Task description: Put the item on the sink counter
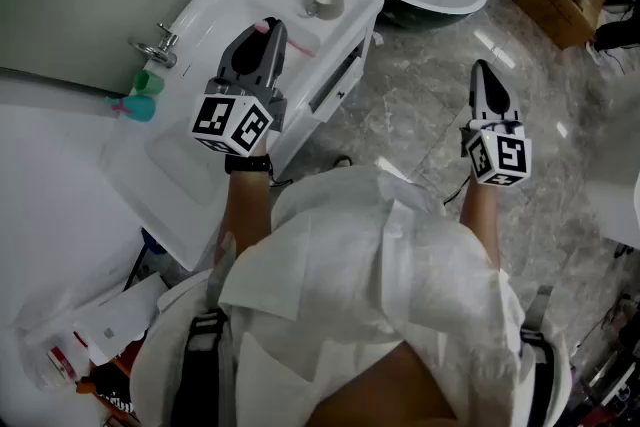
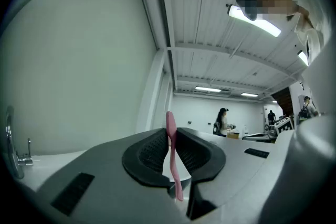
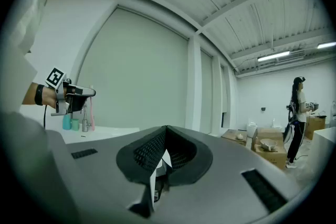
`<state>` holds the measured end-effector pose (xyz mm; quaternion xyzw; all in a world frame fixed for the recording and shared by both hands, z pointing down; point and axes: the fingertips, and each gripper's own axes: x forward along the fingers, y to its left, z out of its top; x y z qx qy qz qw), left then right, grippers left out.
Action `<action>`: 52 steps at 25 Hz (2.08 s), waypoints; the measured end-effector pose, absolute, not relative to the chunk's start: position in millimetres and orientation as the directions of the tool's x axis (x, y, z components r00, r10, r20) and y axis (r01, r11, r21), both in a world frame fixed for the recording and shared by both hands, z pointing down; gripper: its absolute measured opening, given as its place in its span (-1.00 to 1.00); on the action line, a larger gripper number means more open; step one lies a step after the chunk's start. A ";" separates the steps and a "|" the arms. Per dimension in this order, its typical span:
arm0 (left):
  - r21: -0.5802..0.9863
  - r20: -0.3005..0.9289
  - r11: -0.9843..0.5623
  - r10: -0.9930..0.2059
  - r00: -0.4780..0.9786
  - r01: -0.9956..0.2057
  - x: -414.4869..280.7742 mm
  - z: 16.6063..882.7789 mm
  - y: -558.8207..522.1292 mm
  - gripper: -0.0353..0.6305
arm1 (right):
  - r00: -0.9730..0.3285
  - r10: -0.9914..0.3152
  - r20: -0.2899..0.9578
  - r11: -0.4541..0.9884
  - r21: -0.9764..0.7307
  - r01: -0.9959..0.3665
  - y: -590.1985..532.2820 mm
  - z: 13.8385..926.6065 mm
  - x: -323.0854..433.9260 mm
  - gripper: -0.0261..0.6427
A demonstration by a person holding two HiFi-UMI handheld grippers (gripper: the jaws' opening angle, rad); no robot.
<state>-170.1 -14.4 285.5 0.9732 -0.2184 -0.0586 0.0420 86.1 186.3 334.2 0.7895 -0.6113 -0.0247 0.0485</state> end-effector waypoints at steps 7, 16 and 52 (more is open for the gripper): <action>0.112 -0.098 -0.902 -0.427 0.899 -0.417 -169.0 284.6 -17.3 -0.73 | 0.252 -0.967 0.024 -0.248 0.117 -0.962 182.6 332.7 85.4 -0.89; 0.117 -0.099 -0.904 -0.423 0.901 -0.412 -170.7 284.6 -24.9 -0.74 | 0.249 -0.968 0.025 -0.245 0.108 -0.964 175.1 332.1 82.3 -0.89; 0.164 -0.056 -0.829 -0.549 0.834 -0.535 -166.7 311.5 -111.7 -0.74 | 0.069 -0.996 0.052 -0.066 0.065 -0.996 29.2 341.9 118.5 -0.89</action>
